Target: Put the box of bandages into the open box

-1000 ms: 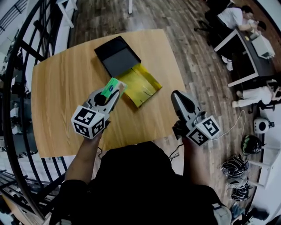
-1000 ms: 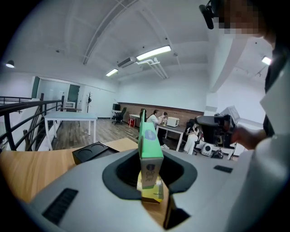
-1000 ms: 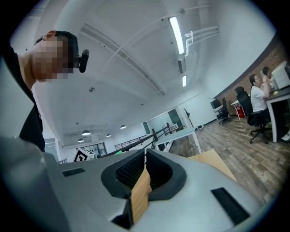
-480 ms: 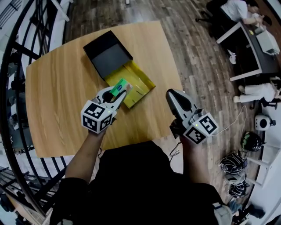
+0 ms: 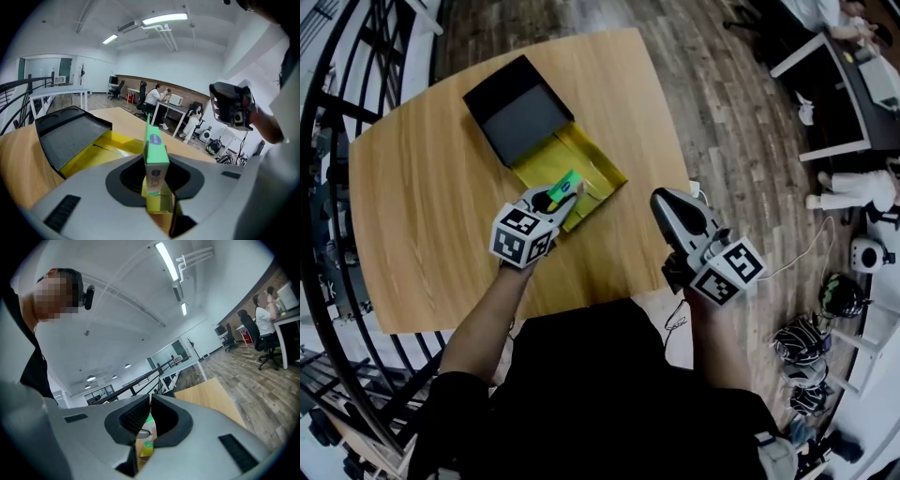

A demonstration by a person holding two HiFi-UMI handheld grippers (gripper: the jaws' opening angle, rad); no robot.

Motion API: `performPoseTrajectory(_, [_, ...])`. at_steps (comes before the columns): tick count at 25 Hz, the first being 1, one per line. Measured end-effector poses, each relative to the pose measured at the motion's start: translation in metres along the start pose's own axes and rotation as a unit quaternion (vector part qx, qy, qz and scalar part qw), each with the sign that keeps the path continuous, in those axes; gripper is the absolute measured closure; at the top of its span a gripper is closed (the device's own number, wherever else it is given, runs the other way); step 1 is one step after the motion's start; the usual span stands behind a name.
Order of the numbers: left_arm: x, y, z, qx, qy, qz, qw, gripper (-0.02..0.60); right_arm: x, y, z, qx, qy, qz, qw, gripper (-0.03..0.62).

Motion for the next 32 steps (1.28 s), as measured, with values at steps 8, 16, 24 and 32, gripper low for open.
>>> performPoseTrajectory(8, [-0.025,-0.017,0.011,0.012,0.002,0.037,0.9992,0.482,-0.004,-0.007,-0.017,-0.016,0.006,0.003,1.000,0.554])
performPoseTrajectory(16, [-0.041,-0.026,0.015,0.035,-0.025,0.057,0.9975,0.482,-0.006,-0.008,-0.030,-0.024,0.015,0.006,1.000,0.554])
performPoseTrajectory(24, [-0.037,-0.023,0.033,0.003,0.046,0.073,0.9963,0.371,-0.014,-0.001,-0.038,-0.026,0.035,0.015,0.999,0.554])
performPoseTrajectory(32, [-0.005,-0.007,0.054,-0.028,0.156,0.062,0.9854,0.291,-0.026,0.010,-0.039,-0.020,0.064,0.020,0.998,0.554])
Point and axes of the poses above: the fingertips, and each gripper's own axes: x backward along the fingers, z to its left, y out of its top, the point moved 5 cm from there along x, backward along the fingers, and after that the axes turned 3 degrees about -y, right-handed, at the moved point
